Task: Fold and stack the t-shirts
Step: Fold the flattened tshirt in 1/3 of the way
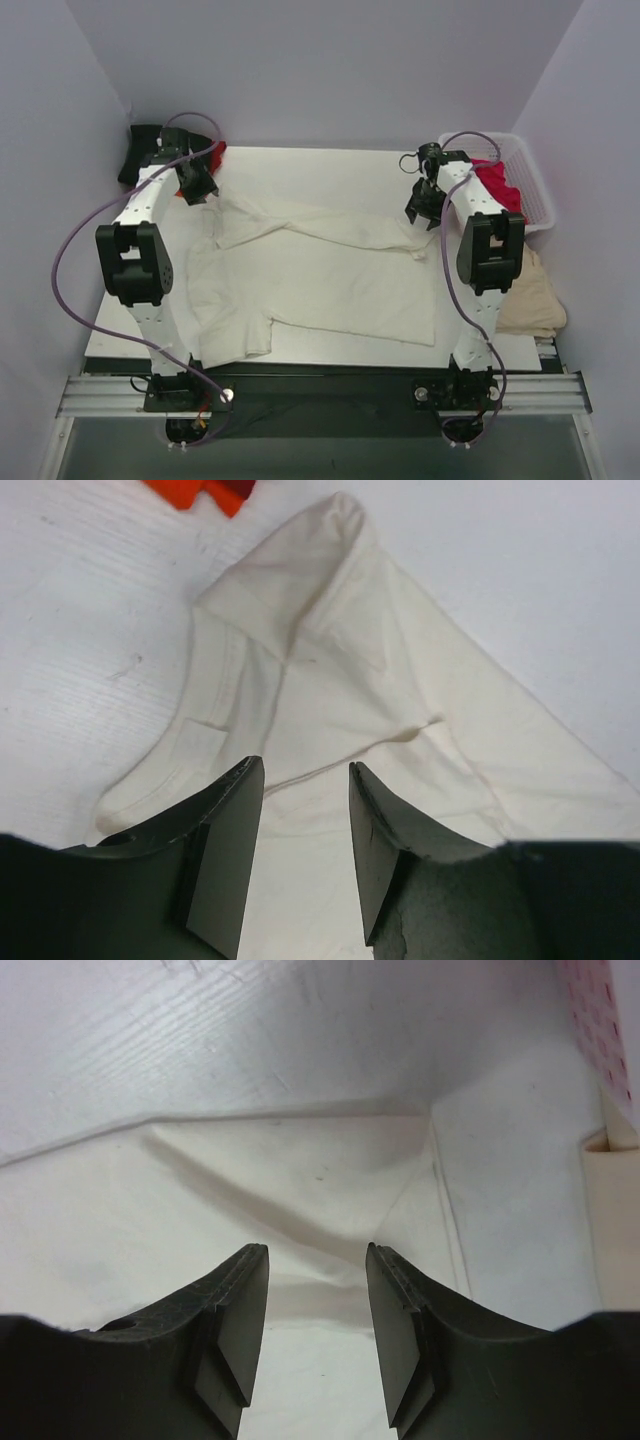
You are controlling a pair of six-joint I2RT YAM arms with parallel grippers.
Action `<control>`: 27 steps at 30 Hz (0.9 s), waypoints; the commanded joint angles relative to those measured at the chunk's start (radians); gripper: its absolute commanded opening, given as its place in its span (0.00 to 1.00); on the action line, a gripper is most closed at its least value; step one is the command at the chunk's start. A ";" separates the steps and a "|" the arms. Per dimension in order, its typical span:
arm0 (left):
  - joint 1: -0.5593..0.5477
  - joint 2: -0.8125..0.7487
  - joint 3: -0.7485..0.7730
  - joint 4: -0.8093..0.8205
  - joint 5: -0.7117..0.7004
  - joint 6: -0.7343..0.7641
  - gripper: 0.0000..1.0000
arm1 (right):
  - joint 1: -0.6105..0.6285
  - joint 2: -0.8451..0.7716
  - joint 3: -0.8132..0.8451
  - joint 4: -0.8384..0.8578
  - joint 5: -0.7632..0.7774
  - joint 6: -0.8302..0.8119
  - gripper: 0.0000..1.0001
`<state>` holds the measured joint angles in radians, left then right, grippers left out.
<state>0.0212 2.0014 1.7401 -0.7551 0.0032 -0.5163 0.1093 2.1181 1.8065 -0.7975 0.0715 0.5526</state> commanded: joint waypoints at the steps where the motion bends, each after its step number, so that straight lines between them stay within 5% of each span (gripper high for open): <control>1: -0.001 -0.020 -0.033 0.126 0.112 0.036 0.50 | -0.008 -0.046 -0.059 -0.039 0.021 0.041 0.44; 11: -0.090 0.218 0.171 0.050 0.094 0.093 0.60 | 0.043 -0.012 -0.081 -0.031 -0.035 0.029 0.44; 21: -0.122 0.428 0.439 -0.222 -0.179 0.038 0.62 | 0.032 0.074 -0.029 -0.037 -0.064 0.038 0.44; 27: -0.116 0.445 0.467 -0.309 -0.247 0.010 0.63 | 0.007 0.149 0.051 -0.075 -0.056 0.029 0.44</control>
<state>-0.1055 2.4401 2.1651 -0.9646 -0.1669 -0.4847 0.1333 2.2372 1.7931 -0.7990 0.0067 0.5762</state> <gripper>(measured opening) 0.630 0.439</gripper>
